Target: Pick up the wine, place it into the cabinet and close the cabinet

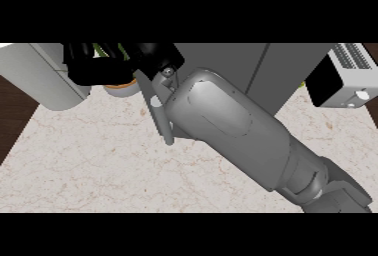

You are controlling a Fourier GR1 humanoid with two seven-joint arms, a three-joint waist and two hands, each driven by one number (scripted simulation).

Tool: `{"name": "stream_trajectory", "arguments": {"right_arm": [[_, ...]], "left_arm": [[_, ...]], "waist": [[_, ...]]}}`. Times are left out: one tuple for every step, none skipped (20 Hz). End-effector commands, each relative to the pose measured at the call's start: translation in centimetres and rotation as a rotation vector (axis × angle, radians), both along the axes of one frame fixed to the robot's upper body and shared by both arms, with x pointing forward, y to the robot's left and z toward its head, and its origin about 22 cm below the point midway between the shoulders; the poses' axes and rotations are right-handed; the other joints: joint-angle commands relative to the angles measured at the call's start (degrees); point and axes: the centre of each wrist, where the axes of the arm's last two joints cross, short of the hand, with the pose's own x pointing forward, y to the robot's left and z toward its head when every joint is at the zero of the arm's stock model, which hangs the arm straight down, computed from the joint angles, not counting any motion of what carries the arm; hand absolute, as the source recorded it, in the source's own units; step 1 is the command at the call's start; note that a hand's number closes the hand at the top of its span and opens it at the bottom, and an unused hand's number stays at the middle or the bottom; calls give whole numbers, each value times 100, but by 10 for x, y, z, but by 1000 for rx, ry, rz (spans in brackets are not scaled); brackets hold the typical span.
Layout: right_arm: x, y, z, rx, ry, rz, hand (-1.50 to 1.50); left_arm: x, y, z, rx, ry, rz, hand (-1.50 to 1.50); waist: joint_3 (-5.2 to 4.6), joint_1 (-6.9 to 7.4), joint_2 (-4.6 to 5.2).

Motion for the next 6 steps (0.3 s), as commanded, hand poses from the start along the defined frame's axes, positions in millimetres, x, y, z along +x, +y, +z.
{"name": "stream_trajectory", "arguments": {"right_arm": [[58, -74, -40, -59, 94, -299, 150], [58, -76, -47, -67, 109, -305, 150], [57, -73, -45, -70, 98, -300, 150], [55, -73, -52, -62, 89, -280, 150], [58, -73, -39, -54, 76, -278, 150], [57, -69, -50, -71, 104, -295, 150]], "left_arm": [[3, 1, 6, 14, -10, 4, 150], [0, -5, 4, 0, 0, -7, 150], [1, -3, 5, 4, -5, -12, 150], [2, -1, 2, 4, 13, 16, 150], [3, -6, 5, 9, -3, -10, 150], [0, -5, 6, 3, -3, -12, 150]], "waist": [[103, -184, 454], [107, -135, 435], [101, -155, 415], [104, -253, 443], [101, -216, 443], [98, -78, 404]]}}
